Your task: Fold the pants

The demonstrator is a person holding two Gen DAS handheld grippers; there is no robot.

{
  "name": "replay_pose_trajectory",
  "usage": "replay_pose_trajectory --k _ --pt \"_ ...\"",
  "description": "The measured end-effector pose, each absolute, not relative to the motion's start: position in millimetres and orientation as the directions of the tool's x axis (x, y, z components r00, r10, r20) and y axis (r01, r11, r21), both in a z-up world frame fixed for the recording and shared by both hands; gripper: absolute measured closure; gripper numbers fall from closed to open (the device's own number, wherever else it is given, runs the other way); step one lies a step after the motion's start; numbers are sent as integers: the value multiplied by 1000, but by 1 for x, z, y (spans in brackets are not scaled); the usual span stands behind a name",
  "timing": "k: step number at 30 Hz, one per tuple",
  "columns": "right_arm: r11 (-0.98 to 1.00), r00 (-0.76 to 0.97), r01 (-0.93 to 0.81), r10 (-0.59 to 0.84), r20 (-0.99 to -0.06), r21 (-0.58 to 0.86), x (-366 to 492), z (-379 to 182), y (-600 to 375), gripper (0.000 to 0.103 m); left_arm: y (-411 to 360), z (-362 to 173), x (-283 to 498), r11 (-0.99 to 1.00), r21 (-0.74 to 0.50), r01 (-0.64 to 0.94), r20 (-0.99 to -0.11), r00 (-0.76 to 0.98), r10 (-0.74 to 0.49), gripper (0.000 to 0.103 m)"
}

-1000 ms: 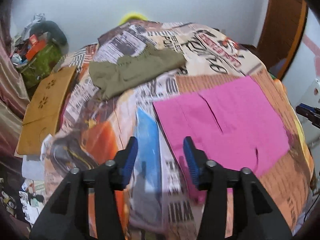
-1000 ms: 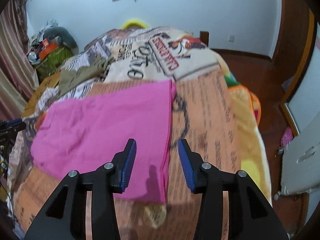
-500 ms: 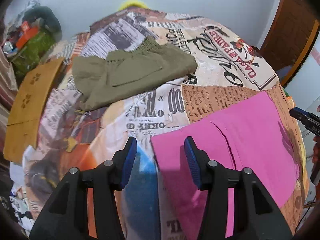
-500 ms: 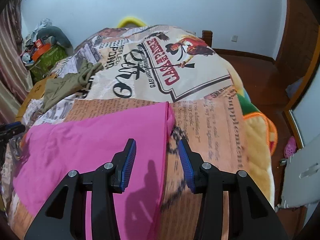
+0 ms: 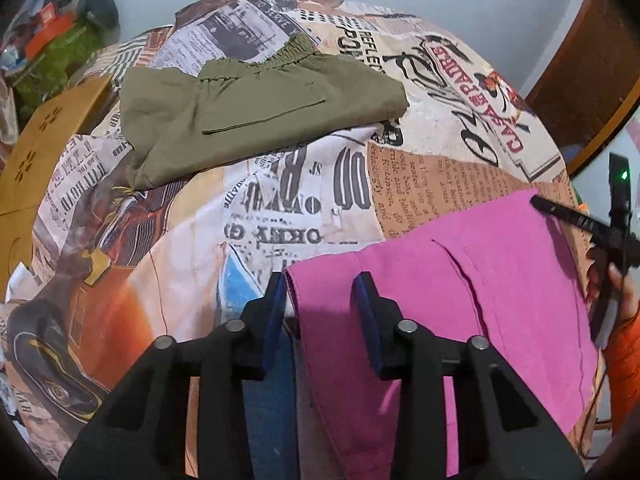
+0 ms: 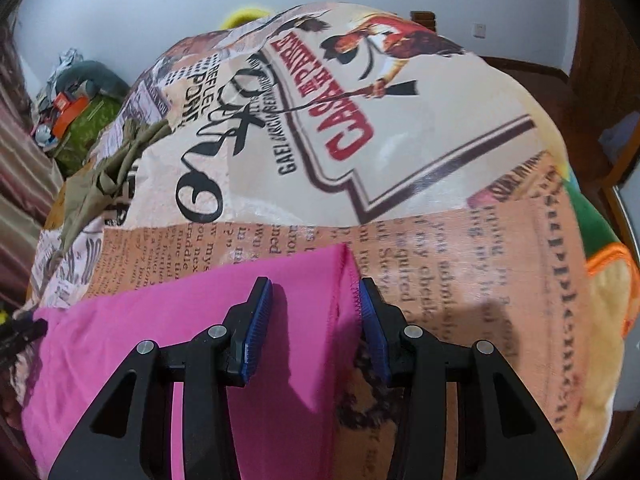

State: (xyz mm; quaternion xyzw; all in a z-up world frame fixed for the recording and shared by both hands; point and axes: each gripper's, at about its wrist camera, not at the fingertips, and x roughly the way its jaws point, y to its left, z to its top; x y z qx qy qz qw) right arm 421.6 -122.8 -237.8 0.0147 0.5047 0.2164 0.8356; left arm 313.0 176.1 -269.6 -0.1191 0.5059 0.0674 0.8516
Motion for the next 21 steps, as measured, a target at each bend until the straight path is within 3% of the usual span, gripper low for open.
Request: replay_pose_trajectory --k 2,4,6,9,17,19,21 --pt "905 400 -377 350 -847 196 419 -239 -115 73 175 -270 313 964 -97 -249 -878 478 36 84" --pt "905 406 -404 310 -860 135 416 -239 -108 79 174 -270 311 964 -77 -254 -872 487 59 87" --pt "907 426 -419 248 -870 53 414 -240 -103 95 170 -269 310 965 -23 -262 -864 491 113 92" --pt "905 425 -426 223 -877 24 416 -245 -104 96 164 -272 311 966 62 -250 -854 488 181 93" --pt "898 406 -440 193 -893 -6 414 -234 -103 95 163 -266 313 974 82 -209 -876 451 170 93" --pt "892 415 -452 216 -884 6 407 -219 -103 86 159 -257 309 977 90 -192 -868 467 171 93" --pt "885 433 -465 248 -867 21 396 -203 -101 68 153 -245 305 979 104 -173 -855 488 177 93"
